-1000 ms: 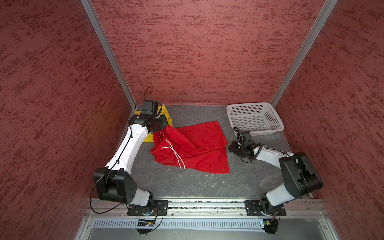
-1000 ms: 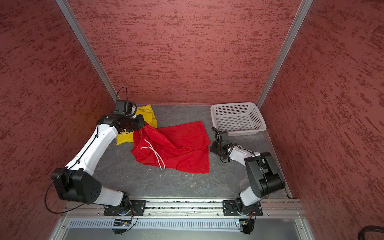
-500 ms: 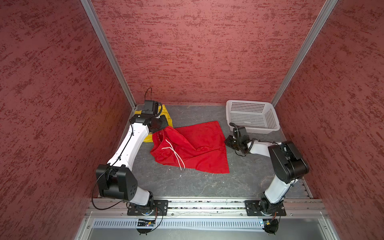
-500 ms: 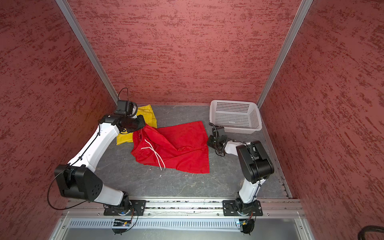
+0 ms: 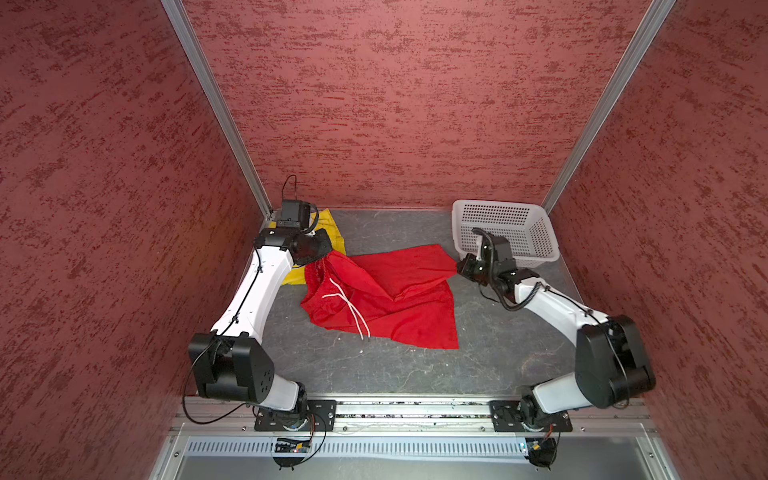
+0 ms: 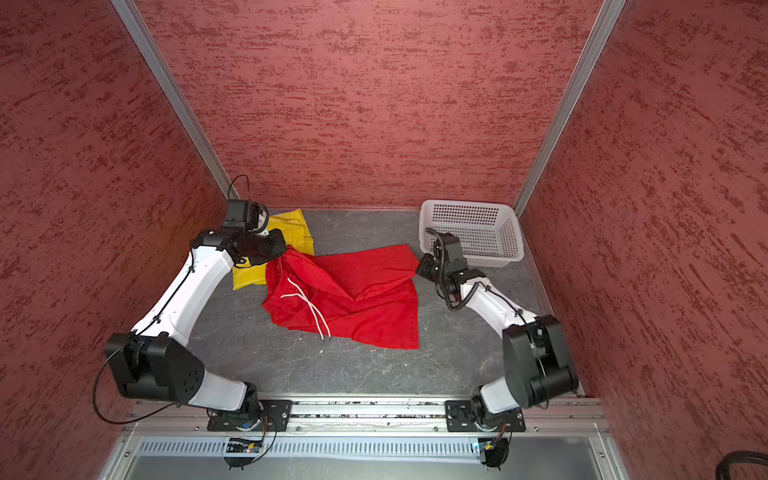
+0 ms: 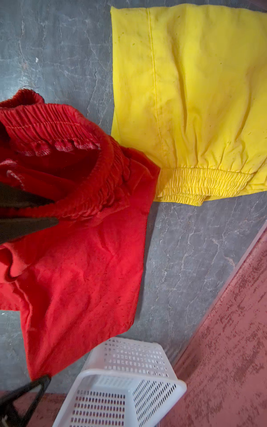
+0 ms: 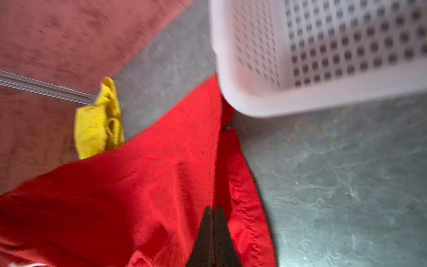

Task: Fold and stack the shorts
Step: 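Lift the red shorts up with both grippers, left at waistband, right at hem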

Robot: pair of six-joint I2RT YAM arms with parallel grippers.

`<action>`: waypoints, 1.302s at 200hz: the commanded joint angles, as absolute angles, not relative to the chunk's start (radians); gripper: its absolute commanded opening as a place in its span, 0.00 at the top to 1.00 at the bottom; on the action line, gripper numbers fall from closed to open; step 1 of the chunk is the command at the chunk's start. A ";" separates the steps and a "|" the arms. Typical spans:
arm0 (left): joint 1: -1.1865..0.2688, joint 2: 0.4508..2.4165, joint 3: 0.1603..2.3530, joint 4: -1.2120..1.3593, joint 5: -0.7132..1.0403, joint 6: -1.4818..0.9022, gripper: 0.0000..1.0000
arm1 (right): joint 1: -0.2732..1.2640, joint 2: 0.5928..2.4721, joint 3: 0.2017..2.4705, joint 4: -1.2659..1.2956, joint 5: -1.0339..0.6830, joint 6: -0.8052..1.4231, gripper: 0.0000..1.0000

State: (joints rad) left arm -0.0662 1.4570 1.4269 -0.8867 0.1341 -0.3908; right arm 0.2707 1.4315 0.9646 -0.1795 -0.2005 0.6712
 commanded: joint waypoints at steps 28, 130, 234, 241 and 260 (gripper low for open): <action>-0.054 1.338 1.582 -0.927 0.253 -0.439 1.00 | 0.218 1.209 1.263 -0.464 -0.075 0.588 1.00; -0.342 1.370 2.165 -1.031 0.236 -0.536 1.00 | 0.042 1.251 2.056 -0.837 0.191 0.445 1.00; -0.537 1.423 2.201 -0.956 0.047 -0.520 1.00 | 0.018 1.508 2.258 -0.837 0.112 0.501 1.00; -0.532 1.398 2.130 -0.930 0.006 -0.507 1.00 | 0.018 1.537 2.234 -0.818 0.078 0.513 1.00; -0.522 1.350 1.933 -0.855 -0.124 -0.458 1.00 | 0.018 1.684 2.273 -0.817 -0.002 0.537 1.00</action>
